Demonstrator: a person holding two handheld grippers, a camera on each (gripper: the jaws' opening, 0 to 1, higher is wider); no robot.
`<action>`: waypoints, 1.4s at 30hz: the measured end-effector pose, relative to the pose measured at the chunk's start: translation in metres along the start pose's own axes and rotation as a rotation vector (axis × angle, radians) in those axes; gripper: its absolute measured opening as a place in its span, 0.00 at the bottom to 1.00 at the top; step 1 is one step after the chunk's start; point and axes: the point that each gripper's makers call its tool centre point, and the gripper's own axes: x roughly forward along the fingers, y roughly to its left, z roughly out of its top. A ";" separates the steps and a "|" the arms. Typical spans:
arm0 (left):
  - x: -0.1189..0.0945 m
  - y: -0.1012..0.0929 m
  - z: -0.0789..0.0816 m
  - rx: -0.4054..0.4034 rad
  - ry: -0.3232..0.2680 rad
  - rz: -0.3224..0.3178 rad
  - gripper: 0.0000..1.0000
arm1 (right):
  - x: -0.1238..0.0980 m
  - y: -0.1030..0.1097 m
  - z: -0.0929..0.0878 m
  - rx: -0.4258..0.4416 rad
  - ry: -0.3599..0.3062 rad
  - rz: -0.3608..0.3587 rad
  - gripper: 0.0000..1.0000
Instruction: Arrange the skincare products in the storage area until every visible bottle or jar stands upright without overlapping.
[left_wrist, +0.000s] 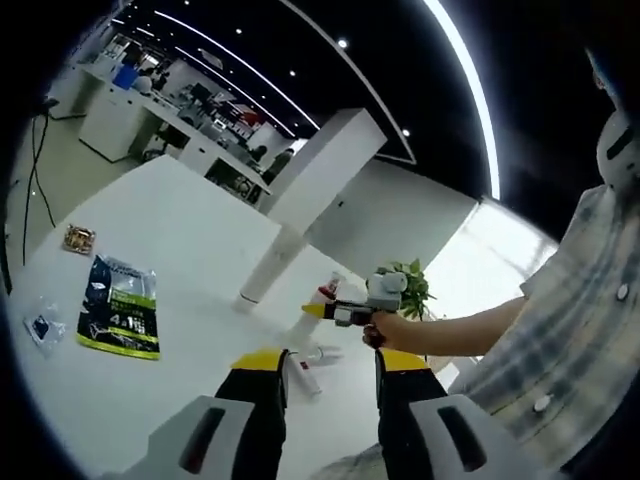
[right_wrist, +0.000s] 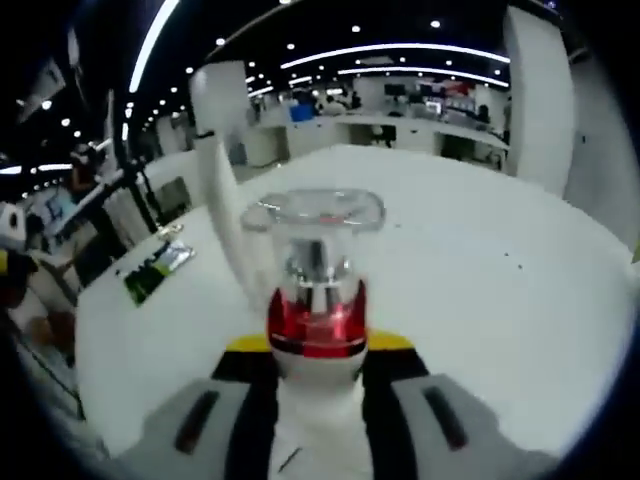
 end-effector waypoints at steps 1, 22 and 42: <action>0.000 0.000 0.001 0.004 0.000 -0.001 0.35 | 0.000 0.000 0.000 0.002 -0.003 0.005 0.29; 0.020 0.007 0.024 0.087 0.004 -0.013 0.37 | -0.059 0.065 0.078 -0.101 -0.216 0.193 0.28; 0.053 0.025 -0.001 0.465 0.222 -0.059 0.62 | -0.103 0.256 0.120 -0.307 -0.277 0.756 0.29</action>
